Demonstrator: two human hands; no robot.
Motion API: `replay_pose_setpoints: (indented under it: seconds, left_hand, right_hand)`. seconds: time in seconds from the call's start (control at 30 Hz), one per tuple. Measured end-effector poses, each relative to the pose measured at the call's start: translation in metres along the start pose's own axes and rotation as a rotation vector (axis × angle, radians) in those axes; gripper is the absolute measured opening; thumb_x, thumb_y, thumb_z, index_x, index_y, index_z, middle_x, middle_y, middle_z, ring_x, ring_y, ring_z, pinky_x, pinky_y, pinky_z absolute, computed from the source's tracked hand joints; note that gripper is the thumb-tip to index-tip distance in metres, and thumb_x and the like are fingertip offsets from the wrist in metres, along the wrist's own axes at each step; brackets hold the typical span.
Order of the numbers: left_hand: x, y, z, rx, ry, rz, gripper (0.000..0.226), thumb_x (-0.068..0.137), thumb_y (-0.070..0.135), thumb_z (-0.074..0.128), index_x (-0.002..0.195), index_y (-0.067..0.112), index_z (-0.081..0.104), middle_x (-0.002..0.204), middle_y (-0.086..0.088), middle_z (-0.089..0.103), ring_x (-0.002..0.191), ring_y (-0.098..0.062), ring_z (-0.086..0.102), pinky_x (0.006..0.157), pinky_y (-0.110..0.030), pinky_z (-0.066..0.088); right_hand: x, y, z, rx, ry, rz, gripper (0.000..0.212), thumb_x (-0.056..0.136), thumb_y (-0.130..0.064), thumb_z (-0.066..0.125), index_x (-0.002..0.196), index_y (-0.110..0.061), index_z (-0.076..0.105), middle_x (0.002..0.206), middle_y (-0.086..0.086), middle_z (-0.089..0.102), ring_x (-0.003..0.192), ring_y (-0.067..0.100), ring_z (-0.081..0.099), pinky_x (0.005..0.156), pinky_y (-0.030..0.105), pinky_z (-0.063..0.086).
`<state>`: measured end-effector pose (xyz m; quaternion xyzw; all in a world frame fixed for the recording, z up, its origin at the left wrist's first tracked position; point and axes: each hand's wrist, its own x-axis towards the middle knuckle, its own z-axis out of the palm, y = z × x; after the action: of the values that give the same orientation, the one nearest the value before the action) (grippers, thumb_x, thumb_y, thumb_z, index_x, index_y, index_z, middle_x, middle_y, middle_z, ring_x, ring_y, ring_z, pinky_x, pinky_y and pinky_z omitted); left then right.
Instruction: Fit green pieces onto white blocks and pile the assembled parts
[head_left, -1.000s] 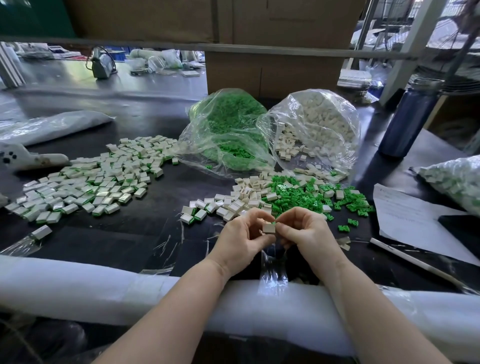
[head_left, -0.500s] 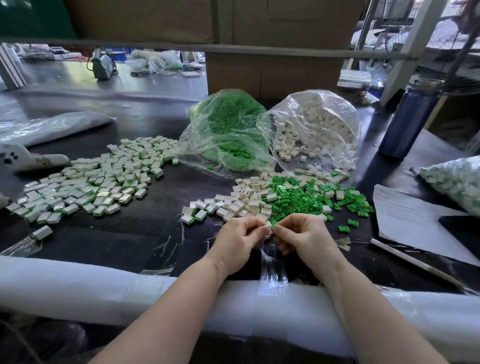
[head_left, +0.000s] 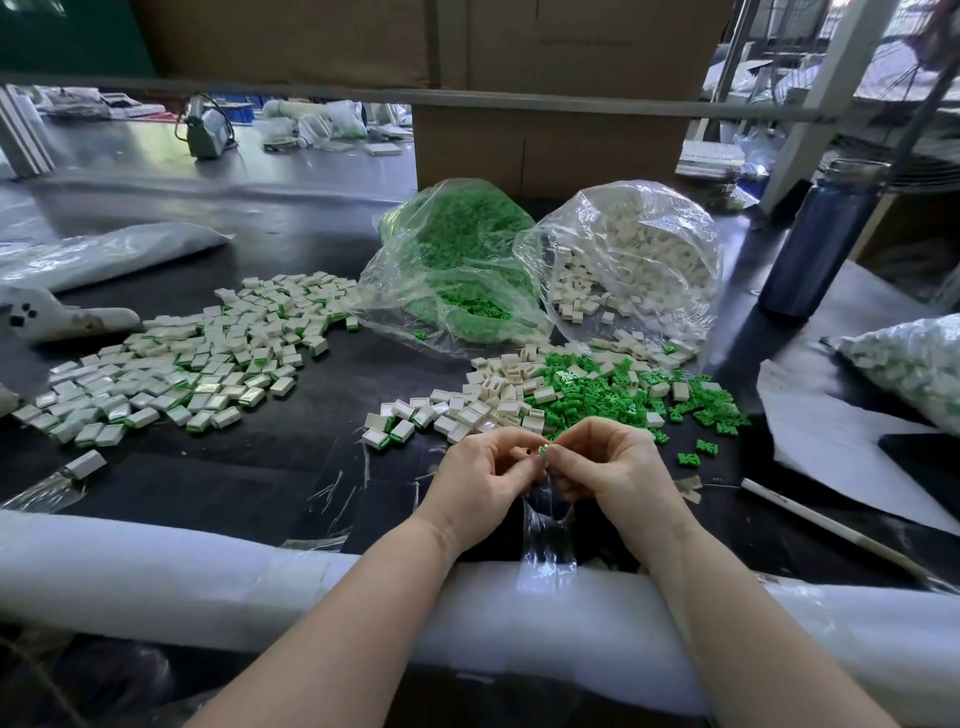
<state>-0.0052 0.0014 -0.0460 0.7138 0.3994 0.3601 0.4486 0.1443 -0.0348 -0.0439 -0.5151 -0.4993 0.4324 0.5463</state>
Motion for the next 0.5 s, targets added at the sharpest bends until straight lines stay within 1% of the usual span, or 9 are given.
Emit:
replay_pose_setpoints:
  seconds: [0.07,0.13,0.2,0.27,0.33,0.4,0.47,0.5]
  left_hand:
    - [-0.0003,0.0004,-0.0001,0.025,0.002,-0.005,0.010,0.085,0.012,0.063,0.088,0.021,0.068,0.074,-0.003,0.064,0.080,-0.030,0.064,0.083,-0.044,0.052]
    - [-0.0009,0.0019,-0.0003,0.046,0.002,-0.016,0.010,0.081,0.016,0.062,0.080,0.025,0.065,0.071,-0.001,0.062,0.074,-0.027,0.061,0.079,-0.044,0.052]
    - [-0.0015,0.0037,-0.0008,0.036,-0.001,-0.026,0.010,0.077,0.017,0.059,0.077,0.025,0.064,0.072,-0.006,0.062,0.073,-0.027,0.059,0.078,-0.044,0.052]
    - [-0.0011,0.0043,-0.0012,0.003,-0.006,-0.027,0.009,0.078,0.014,0.058,0.080,0.020,0.064,0.076,-0.012,0.061,0.074,-0.029,0.057,0.080,-0.046,0.051]
    - [-0.0008,0.0051,-0.0015,-0.038,-0.005,-0.029,0.010,0.080,0.013,0.058,0.086,0.011,0.065,0.081,-0.016,0.061,0.075,-0.025,0.056,0.082,-0.044,0.050]
    - [-0.0007,0.0063,-0.0016,-0.058,-0.015,-0.018,0.010,0.085,0.002,0.057,0.091,0.004,0.065,0.089,-0.017,0.062,0.076,-0.022,0.057,0.083,-0.043,0.051]
    - [-0.0005,0.0065,-0.0013,-0.036,-0.027,0.005,0.011,0.086,0.000,0.058,0.095,0.002,0.065,0.102,-0.017,0.058,0.081,-0.026,0.060,0.084,-0.036,0.052]
    - [-0.0007,0.0068,-0.0011,-0.026,-0.031,0.015,0.010,0.086,0.002,0.059,0.095,0.004,0.065,0.106,-0.015,0.055,0.082,-0.025,0.060,0.083,-0.029,0.052]
  right_hand:
    - [-0.0002,-0.0004,0.0005,-0.024,-0.023,-0.011,0.011,0.077,-0.001,0.071,0.070,-0.007,0.065,0.058,0.003,0.064,0.052,0.012,0.056,0.052,0.021,0.050]
    - [-0.0005,-0.0014,0.0018,-0.032,-0.059,-0.014,0.012,0.076,0.000,0.071,0.070,-0.007,0.065,0.057,0.001,0.064,0.052,0.009,0.056,0.052,0.019,0.049]
    - [-0.0009,-0.0025,0.0021,-0.017,-0.076,-0.005,0.014,0.076,-0.001,0.071,0.068,-0.010,0.066,0.056,0.000,0.064,0.052,0.008,0.057,0.052,0.018,0.049]
    - [-0.0008,-0.0025,0.0015,0.014,-0.057,0.009,0.015,0.079,-0.004,0.070,0.068,-0.013,0.067,0.059,0.001,0.065,0.054,0.012,0.058,0.053,0.021,0.051]
    - [-0.0004,-0.0013,0.0006,0.024,-0.022,0.016,0.009,0.082,-0.009,0.068,0.074,-0.012,0.066,0.064,0.003,0.065,0.058,0.016,0.058,0.056,0.025,0.052]
    - [0.0002,0.0000,0.0021,-0.005,-0.026,0.020,0.005,0.084,-0.013,0.066,0.080,-0.010,0.066,0.067,0.003,0.064,0.061,0.017,0.058,0.057,0.025,0.052]
    - [0.0006,0.0004,0.0044,-0.065,-0.068,0.022,0.009,0.085,-0.018,0.063,0.082,-0.011,0.067,0.068,-0.001,0.065,0.064,0.013,0.059,0.057,0.022,0.052]
    - [0.0006,0.0003,0.0052,-0.086,-0.091,0.025,0.011,0.086,-0.020,0.062,0.083,-0.012,0.068,0.068,-0.003,0.065,0.065,0.010,0.060,0.058,0.021,0.052]
